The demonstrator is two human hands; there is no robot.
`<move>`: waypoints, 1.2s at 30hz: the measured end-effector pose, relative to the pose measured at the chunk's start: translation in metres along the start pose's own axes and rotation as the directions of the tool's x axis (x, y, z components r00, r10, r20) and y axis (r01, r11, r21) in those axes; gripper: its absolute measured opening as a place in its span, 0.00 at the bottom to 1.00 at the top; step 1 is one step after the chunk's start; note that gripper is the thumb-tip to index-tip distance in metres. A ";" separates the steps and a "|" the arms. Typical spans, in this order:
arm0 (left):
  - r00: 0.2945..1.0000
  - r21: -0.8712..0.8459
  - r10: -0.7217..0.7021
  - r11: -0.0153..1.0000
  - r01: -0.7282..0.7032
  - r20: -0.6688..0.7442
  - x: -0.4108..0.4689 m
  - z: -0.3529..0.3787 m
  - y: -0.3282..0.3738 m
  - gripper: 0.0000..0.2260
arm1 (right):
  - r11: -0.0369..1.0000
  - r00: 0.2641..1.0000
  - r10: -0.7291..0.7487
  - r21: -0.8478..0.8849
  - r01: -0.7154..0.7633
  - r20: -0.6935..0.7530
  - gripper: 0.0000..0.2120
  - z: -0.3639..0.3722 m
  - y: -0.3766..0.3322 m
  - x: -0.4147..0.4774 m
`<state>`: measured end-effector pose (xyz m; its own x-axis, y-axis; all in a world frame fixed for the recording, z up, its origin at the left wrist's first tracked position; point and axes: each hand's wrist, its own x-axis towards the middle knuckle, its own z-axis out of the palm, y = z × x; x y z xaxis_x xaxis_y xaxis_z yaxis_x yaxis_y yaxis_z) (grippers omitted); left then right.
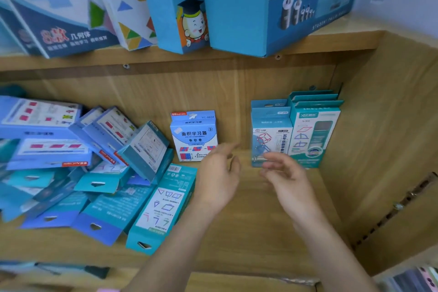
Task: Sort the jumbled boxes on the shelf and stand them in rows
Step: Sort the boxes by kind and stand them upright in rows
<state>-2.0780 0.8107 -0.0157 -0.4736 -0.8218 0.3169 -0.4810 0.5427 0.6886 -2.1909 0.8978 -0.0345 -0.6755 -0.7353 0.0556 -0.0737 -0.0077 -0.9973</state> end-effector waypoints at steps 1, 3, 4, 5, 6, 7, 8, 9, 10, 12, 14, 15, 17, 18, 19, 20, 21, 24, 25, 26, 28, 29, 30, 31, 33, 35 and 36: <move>0.999 0.003 0.001 1.000 -0.001 -0.032 -0.014 -0.016 -0.004 0.12 | 0.998 0.999 0.027 0.055 -0.029 0.039 0.17 0.008 -0.001 -0.003; 0.996 0.070 -0.023 0.997 0.029 -0.087 -0.040 -0.045 -0.020 0.09 | 0.992 0.993 0.042 0.112 -0.055 0.107 0.16 0.027 -0.003 -0.011; 0.993 0.135 -0.033 0.990 0.047 -0.110 -0.053 -0.059 -0.030 0.08 | 0.991 0.989 0.047 0.121 -0.065 0.144 0.16 0.038 -0.003 -0.015; 0.992 0.221 -0.021 0.974 0.049 -0.125 -0.065 -0.071 -0.042 0.08 | 0.991 0.981 0.054 0.114 -0.076 0.184 0.15 0.048 -0.003 -0.020; 0.992 0.306 0.003 0.951 0.036 -0.128 -0.076 -0.081 -0.055 0.09 | 0.993 0.972 0.059 0.087 -0.081 0.226 0.15 0.059 -0.003 -0.024; 0.992 0.370 0.029 0.929 0.019 -0.125 -0.086 -0.091 -0.068 0.09 | 0.996 0.962 0.063 0.048 -0.079 0.267 0.14 0.070 -0.002 -0.029; 0.991 0.414 0.052 0.910 0.004 -0.123 -0.095 -0.099 -0.081 0.09 | 0.998 0.950 0.053 -0.003 -0.055 0.308 0.14 0.080 0.000 -0.035; 0.991 0.433 0.061 0.902 -0.003 -0.120 -0.103 -0.107 -0.093 0.08 | 0.997 0.936 0.032 -0.075 -0.006 0.349 0.14 0.091 0.003 -0.041; 0.990 0.438 0.063 0.899 -0.001 -0.127 -0.109 -0.115 -0.104 0.08 | 0.986 0.921 0.007 -0.157 0.059 0.389 0.15 0.101 0.007 -0.048; 0.991 0.458 0.027 0.888 0.036 -0.131 -0.120 -0.129 -0.125 0.08 | 0.948 0.893 -0.011 -0.280 0.152 0.450 0.22 0.122 0.011 -0.060; 0.999 0.509 -0.033 0.859 0.050 -0.042 -0.128 -0.141 -0.143 0.17 | 0.941 0.889 -0.009 -0.297 0.163 0.458 0.30 0.142 0.010 -0.069; 0.998 0.517 -0.062 0.855 0.045 0.015 -0.132 -0.146 -0.150 0.20 | 0.948 0.894 -0.024 -0.274 0.163 0.447 0.34 0.151 0.009 -0.072; 0.994 0.484 -0.080 0.874 0.037 0.068 -0.139 -0.158 -0.163 0.21 | 0.957 0.901 -0.060 -0.232 0.175 0.431 0.39 0.168 0.001 -0.073; 0.997 0.451 -0.058 0.892 0.028 0.054 -0.141 -0.164 -0.168 0.20 | 0.952 0.901 -0.086 -0.233 0.201 0.426 0.41 0.175 -0.004 -0.072; 0.999 0.416 -0.033 0.909 0.020 0.023 -0.140 -0.171 -0.172 0.19 | 0.938 0.899 -0.131 -0.242 0.249 0.418 0.43 0.181 -0.011 -0.070; 1.000 0.382 -0.005 0.924 0.010 -0.014 -0.138 -0.179 -0.173 0.19 | 0.916 0.895 -0.174 -0.266 0.300 0.412 0.45 0.188 -0.019 -0.066; 0.998 0.353 0.030 0.936 -0.007 -0.060 -0.133 -0.186 -0.173 0.19 | 0.892 0.886 -0.217 -0.286 0.350 0.410 0.46 0.193 -0.028 -0.062; 0.949 0.350 0.219 0.927 -0.131 -0.225 -0.107 -0.211 -0.162 0.15 | 0.833 0.862 -0.262 -0.350 0.428 0.433 0.44 0.213 -0.053 -0.047; 0.922 0.373 0.290 0.910 -0.182 -0.257 -0.096 -0.220 -0.156 0.15 | 0.807 0.857 -0.269 -0.382 0.450 0.440 0.42 0.220 -0.058 -0.042; 0.896 0.401 0.349 0.888 -0.224 -0.274 -0.084 -0.229 -0.149 0.14 | 0.770 0.854 -0.277 -0.429 0.471 0.441 0.40 0.228 -0.063 -0.038; 0.872 0.467 0.412 0.846 -0.257 -0.265 -0.057 -0.249 -0.139 0.16 | 0.627 0.852 -0.302 -0.584 0.516 0.428 0.36 0.245 -0.071 -0.030; 0.886 0.506 0.405 0.826 -0.248 -0.227 -0.041 -0.258 -0.135 0.19 | 0.525 0.853 -0.312 -0.673 0.521 0.418 0.34 0.253 -0.077 -0.028; 0.913 0.547 0.374 0.804 -0.231 -0.163 -0.025 -0.267 -0.133 0.21 | 0.424 0.858 -0.307 -0.749 0.510 0.411 0.32 0.262 -0.082 -0.025; 0.944 0.594 0.320 0.776 -0.211 -0.084 -0.009 -0.274 -0.132 0.23 | 0.332 0.864 -0.286 -0.803 0.494 0.413 0.29 0.270 -0.087 -0.022; 0.982 0.678 0.178 0.714 -0.176 0.067 0.022 -0.279 -0.138 0.24 | 0.238 0.879 -0.211 -0.850 0.469 0.427 0.22 0.285 -0.095 -0.018; 0.983 0.724 0.086 0.667 -0.177 0.161 0.043 -0.280 -0.149 0.21 | 0.249 0.891 -0.166 -0.857 0.452 0.422 0.15 0.291 -0.099 -0.014; 0.981 0.729 0.088 0.659 -0.187 0.172 0.050 -0.281 -0.153 0.19 | 0.276 0.895 -0.171 -0.852 0.445 0.412 0.14 0.290 -0.100 -0.012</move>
<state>-1.8209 0.6382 0.0782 -0.6338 -0.7288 0.2591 -0.7662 0.6375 -0.0810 -1.9627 0.7111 0.0499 -0.2894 -0.9359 0.2006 -0.9461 0.2478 -0.2087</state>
